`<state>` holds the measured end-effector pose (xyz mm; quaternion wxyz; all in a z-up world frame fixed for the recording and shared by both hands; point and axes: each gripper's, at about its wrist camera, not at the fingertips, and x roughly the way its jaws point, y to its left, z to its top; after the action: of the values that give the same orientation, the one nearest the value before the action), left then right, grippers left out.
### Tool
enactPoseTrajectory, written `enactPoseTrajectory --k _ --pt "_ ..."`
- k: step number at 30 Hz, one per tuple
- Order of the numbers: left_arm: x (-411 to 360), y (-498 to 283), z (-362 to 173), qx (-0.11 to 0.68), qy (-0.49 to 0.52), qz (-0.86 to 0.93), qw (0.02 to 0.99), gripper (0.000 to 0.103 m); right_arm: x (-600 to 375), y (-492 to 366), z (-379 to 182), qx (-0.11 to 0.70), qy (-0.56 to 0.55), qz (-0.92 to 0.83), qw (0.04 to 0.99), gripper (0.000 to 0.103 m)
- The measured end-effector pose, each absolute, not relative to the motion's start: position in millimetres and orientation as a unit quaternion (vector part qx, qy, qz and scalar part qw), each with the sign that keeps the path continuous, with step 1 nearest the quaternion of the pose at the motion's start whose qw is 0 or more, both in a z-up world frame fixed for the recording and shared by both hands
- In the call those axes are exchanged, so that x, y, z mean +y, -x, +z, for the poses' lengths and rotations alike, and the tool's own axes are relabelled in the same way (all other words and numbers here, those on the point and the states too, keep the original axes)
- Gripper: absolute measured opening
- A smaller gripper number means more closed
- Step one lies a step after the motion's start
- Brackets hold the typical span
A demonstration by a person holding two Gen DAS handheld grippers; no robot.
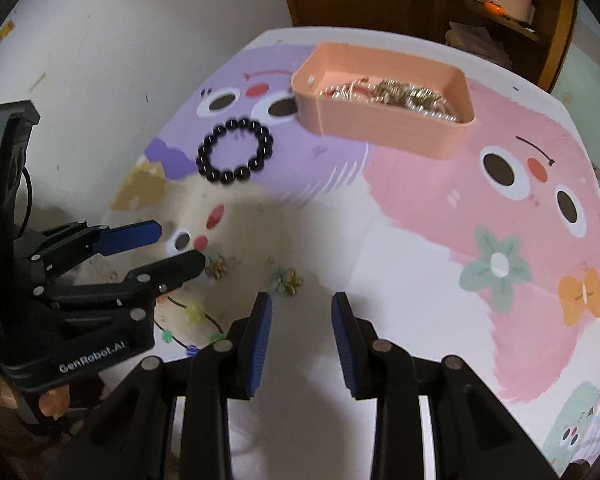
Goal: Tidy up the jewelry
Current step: 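Move the left tool to a teal flower earring and close on it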
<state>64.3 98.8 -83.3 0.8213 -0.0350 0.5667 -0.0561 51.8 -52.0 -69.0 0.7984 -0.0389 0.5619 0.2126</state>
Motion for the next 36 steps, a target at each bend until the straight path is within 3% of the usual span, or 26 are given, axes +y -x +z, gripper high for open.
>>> enactPoseTrajectory --k 18,23,36 --pt "106.3 -64.2 -100.7 0.566 0.037 -0.053 0.822 0.05 -28.9 -61.9 -99.2 0.555 0.067 0.223 0.799 0.031" --pt "104.4 -64.5 -100.7 0.565 0.03 -0.054 0.823 0.05 -22.7 -60.2 -100.0 0.539 0.104 0.211 0.809 0.017" --pt "90.7 -70.8 -101.3 0.566 0.012 -0.058 0.823 0.049 -38.3 -62.1 -99.9 0.551 0.072 0.21 0.804 0.016"
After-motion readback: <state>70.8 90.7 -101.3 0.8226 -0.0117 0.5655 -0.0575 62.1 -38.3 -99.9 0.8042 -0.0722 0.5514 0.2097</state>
